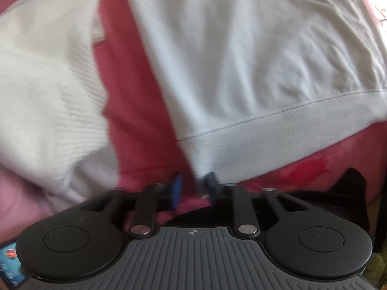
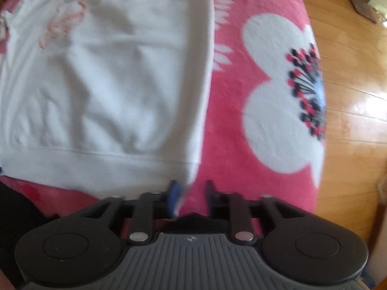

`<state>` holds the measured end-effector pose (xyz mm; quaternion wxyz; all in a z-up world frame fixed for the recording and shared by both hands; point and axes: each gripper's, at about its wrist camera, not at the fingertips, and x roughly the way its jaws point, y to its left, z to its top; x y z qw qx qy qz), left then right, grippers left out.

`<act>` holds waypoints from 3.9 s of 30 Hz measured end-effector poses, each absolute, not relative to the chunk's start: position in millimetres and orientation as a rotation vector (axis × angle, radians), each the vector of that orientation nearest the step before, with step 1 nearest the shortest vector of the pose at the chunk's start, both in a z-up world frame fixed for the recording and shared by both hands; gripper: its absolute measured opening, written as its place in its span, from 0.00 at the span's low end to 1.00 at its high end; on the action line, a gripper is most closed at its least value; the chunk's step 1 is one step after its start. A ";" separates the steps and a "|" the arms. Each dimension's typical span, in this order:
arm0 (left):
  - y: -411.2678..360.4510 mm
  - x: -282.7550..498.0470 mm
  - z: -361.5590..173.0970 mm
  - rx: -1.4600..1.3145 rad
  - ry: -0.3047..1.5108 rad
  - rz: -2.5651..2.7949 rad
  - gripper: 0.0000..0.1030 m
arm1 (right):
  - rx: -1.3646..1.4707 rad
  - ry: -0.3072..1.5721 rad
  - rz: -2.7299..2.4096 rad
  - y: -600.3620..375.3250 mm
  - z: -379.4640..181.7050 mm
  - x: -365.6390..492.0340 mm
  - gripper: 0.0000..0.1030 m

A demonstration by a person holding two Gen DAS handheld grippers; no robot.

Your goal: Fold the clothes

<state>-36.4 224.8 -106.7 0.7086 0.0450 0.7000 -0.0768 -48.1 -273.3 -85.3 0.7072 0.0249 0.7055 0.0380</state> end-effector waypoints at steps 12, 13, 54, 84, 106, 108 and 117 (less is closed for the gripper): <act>259.4 -10.9 -51.4 -0.101 1.276 -0.017 0.37 | 0.067 1.243 0.379 -168.9 -48.5 -54.0 0.35; 256.7 -9.5 -50.9 -0.136 1.246 -0.015 0.37 | 0.059 1.229 0.412 -149.8 -58.6 -53.5 0.35; 257.1 30.5 -120.3 -0.460 0.897 0.122 0.34 | -0.267 0.981 0.780 53.3 -93.9 54.9 0.29; 257.4 33.3 -123.0 -0.451 0.879 0.130 0.35 | -0.281 1.086 0.752 -17.7 -113.9 -91.4 0.29; 205.8 38.3 -114.2 -0.370 0.878 -0.127 0.39 | -0.144 1.120 0.319 -83.8 -72.7 -75.0 0.29; 199.6 35.6 -115.4 -0.347 0.889 -0.141 0.39 | -0.121 1.023 0.257 -84.2 -65.3 -39.8 0.29; 199.5 35.8 -119.2 -0.347 0.907 -0.151 0.39 | -0.119 1.106 0.181 -86.3 -109.9 -50.0 0.29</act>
